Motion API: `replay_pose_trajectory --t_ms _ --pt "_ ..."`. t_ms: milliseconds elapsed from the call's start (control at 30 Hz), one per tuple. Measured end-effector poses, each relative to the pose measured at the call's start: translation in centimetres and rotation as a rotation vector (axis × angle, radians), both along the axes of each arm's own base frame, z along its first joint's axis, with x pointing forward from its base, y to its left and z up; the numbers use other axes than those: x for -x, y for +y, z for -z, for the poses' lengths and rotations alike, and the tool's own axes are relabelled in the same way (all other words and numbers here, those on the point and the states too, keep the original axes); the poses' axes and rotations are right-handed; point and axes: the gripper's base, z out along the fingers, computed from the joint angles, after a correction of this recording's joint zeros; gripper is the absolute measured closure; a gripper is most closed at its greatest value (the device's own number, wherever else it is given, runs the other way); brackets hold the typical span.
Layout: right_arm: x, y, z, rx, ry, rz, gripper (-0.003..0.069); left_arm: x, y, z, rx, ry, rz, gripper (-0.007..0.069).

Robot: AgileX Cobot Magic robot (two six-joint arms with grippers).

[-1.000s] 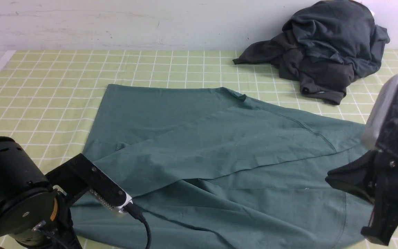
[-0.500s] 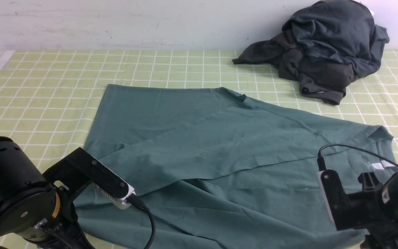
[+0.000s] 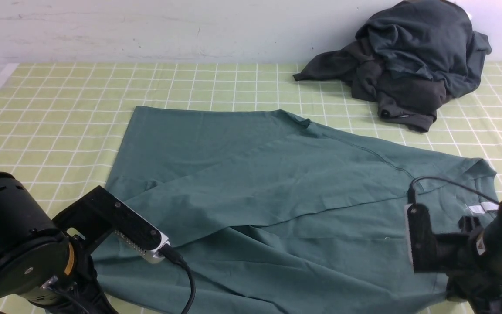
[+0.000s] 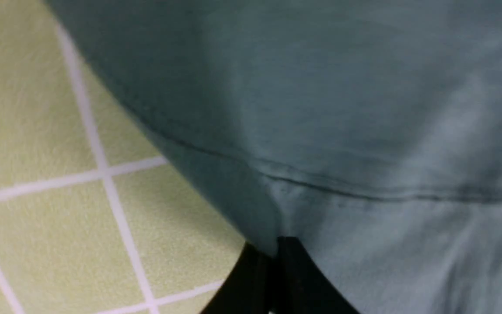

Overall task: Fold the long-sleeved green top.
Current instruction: Use both arms simultaneously to clamp the lower edge of the clothing fabric, then use both arms to drag the lower edge of the fabric forward and fold it over the upper edge

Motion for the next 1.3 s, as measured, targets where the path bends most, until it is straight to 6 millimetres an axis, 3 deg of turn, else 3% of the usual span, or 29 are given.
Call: replay_pose_trajectory --t_ms 167,333,467,500,567,600,633,767,800,833,867,1000,1033,1100,1300 --pt "0.6 -0.4 -1.7 -0.024 -0.019 0.197 0.0662 -0.1 -0.1 -1.3 0.023 -0.021 -0.024 0.0624" --pt "-0.5 -0.4 -4.2 -0.015 -0.039 0.313 0.0662 -1.4 -0.6 -3.8 0.075 -0.080 -0.050 0.0617" --pt "-4.3 -0.2 -8.7 -0.101 -0.189 0.393 0.0662 -5.6 -0.5 -6.3 0.096 -0.130 -0.112 0.0614" --pt "-5.4 -0.3 -9.5 -0.122 -0.224 0.409 0.0662 -7.0 -0.3 -6.6 0.091 -0.130 -0.133 0.0614" --pt "-6.6 -0.4 -10.1 -0.143 -0.254 0.424 0.0662 -8.1 -0.1 -6.7 0.089 -0.133 -0.145 0.0614" --pt "-9.0 -0.5 -10.9 -0.176 -0.299 0.448 0.0662 -10.8 0.3 -6.9 0.084 -0.143 -0.171 0.0610" --pt "-10.0 -0.6 -11.0 -0.188 -0.314 0.457 0.0662 -12.0 0.5 -7.3 0.087 -0.160 -0.182 0.0608" --pt "-14.6 -0.2 -10.7 -0.216 -0.350 0.473 0.0662 -17.7 1.0 -6.8 0.108 -0.219 -0.218 0.0607" --pt "-15.1 -0.2 -10.6 -0.217 -0.353 0.473 0.0662 -18.3 1.0 -6.7 0.110 -0.226 -0.222 0.0607" --pt "-16.8 0.0 -9.7 -0.218 -0.350 0.479 0.0662 -20.6 1.3 -6.3 0.117 -0.249 -0.236 0.0607" --pt "-17.6 0.1 -9.7 -0.224 -0.360 0.480 0.0662 -21.7 1.4 -6.0 0.119 -0.257 -0.243 0.0607" --pt "-21.4 0.8 -7.4 -0.242 -0.354 0.518 0.0662 -26.4 1.7 -3.8 0.113 -0.286 -0.259 0.0607" --pt "-21.5 0.8 -7.2 -0.243 -0.353 0.520 0.0662 -26.6 1.8 -3.7 0.109 -0.288 -0.260 0.0607" --pt "-23.3 1.0 -5.7 -0.254 -0.349 0.555 0.0662 -29.5 2.0 -1.8 0.094 -0.317 -0.270 0.0607" --pt "-25.6 0.6 -3.1 -0.277 -0.322 0.660 0.0662 -32.1 2.6 0.4 0.077 -0.296 -0.318 0.0607"
